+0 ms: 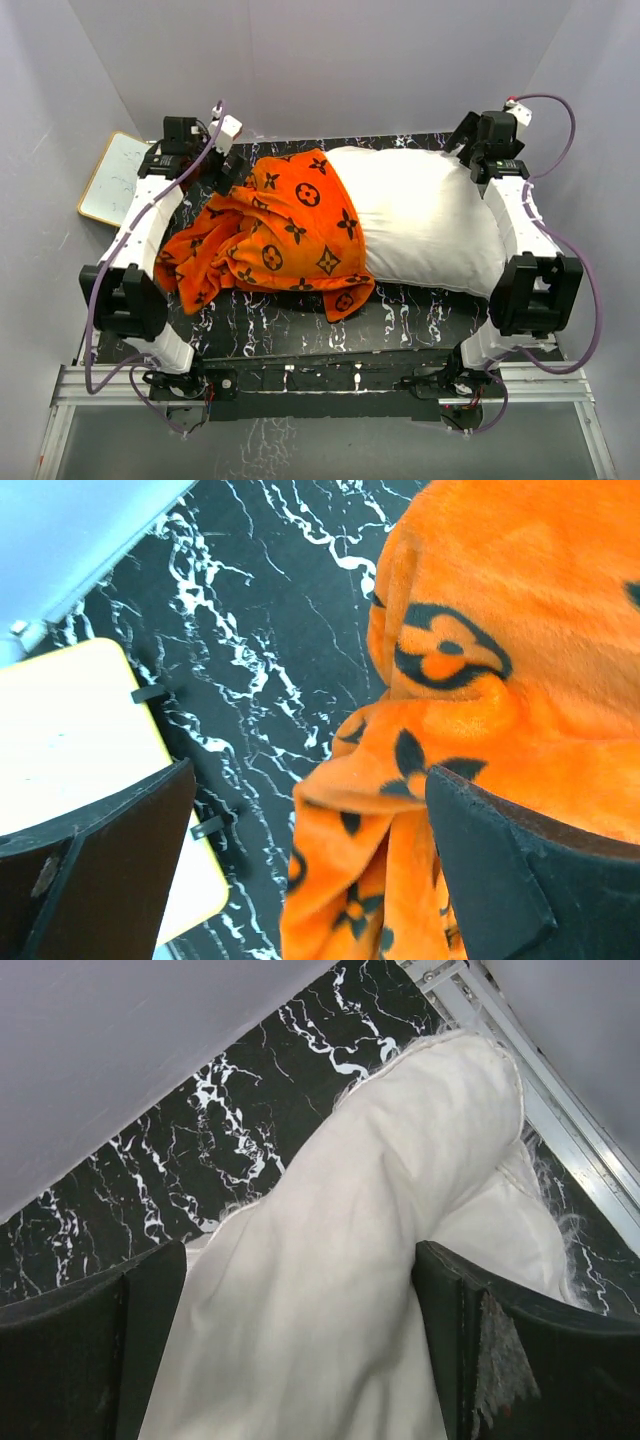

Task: Remove the pillowcase from the pillow
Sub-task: Remove the pillow from the pillowcase.

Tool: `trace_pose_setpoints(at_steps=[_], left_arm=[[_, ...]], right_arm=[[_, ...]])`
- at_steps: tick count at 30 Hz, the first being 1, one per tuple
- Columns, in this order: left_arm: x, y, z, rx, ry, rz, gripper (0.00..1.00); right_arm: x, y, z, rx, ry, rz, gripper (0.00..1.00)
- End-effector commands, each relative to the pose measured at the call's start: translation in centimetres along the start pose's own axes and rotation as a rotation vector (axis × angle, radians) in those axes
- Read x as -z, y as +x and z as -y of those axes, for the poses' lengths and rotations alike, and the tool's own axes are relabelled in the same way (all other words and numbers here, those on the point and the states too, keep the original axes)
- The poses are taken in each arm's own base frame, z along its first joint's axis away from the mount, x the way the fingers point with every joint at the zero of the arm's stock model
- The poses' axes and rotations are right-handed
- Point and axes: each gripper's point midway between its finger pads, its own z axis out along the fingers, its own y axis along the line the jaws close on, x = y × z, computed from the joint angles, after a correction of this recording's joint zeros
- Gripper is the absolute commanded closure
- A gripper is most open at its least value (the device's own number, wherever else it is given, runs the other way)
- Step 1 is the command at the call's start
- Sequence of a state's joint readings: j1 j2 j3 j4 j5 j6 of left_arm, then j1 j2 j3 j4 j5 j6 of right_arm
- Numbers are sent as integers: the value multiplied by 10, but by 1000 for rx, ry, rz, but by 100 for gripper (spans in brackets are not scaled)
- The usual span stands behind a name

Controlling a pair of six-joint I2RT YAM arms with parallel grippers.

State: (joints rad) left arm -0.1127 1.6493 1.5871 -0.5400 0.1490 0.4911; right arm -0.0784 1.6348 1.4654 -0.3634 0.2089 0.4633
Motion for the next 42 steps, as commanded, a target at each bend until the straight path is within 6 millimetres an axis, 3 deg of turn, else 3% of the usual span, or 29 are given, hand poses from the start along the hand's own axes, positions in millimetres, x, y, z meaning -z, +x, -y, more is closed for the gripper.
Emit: trace_pose_setpoints(at_steps=[1, 3, 6, 8, 11, 14, 20, 27, 28, 30, 31, 33, 34, 35, 36, 37, 42], left_arm=[[68, -7, 17, -171, 32, 98, 3], [98, -2, 43, -239, 117, 145, 3], [116, 40, 93, -279, 346, 80, 3], [114, 75, 115, -274, 438, 5, 3], [93, 125, 133, -278, 483, -84, 3], [67, 152, 140, -276, 490, -113, 3], [25, 158, 139, -236, 483, -101, 3], [5, 164, 153, -225, 538, -67, 3], [4, 165, 155, -227, 542, -66, 7], [-2, 165, 156, -203, 506, -72, 32], [-5, 162, 154, -176, 487, -68, 48], [-5, 147, 149, -119, 460, -45, 93], [-4, 141, 147, -104, 450, -35, 100], [-1, 133, 144, -97, 442, -23, 100], [2, 127, 142, -100, 435, -9, 100], [5, 121, 139, -106, 428, 4, 100], [35, 78, 104, -173, 288, 68, 100]], right_arm=[[47, -44, 7, -33, -18, 145, 2], [62, -46, 26, -85, -16, 149, 2], [85, -47, 60, -185, 19, 165, 2], [101, -43, 75, -227, 54, 180, 2], [120, -31, 73, -271, 27, 150, 2], [127, -8, 70, -294, -15, 93, 2], [110, 44, 59, -297, -113, -60, 2], [96, 114, 55, -301, -204, -222, 2], [96, 121, 53, -299, -216, -234, 2], [96, 132, 49, -298, -242, -250, 2], [95, 136, 45, -302, -263, -259, 2], [94, 141, 37, -316, -305, -275, 2], [94, 142, 32, -322, -327, -283, 2], [93, 141, 26, -327, -350, -287, 3], [93, 140, 21, -335, -371, -291, 9], [91, 138, 19, -343, -381, -289, 20], [76, 124, 28, -402, -274, -251, 87]])
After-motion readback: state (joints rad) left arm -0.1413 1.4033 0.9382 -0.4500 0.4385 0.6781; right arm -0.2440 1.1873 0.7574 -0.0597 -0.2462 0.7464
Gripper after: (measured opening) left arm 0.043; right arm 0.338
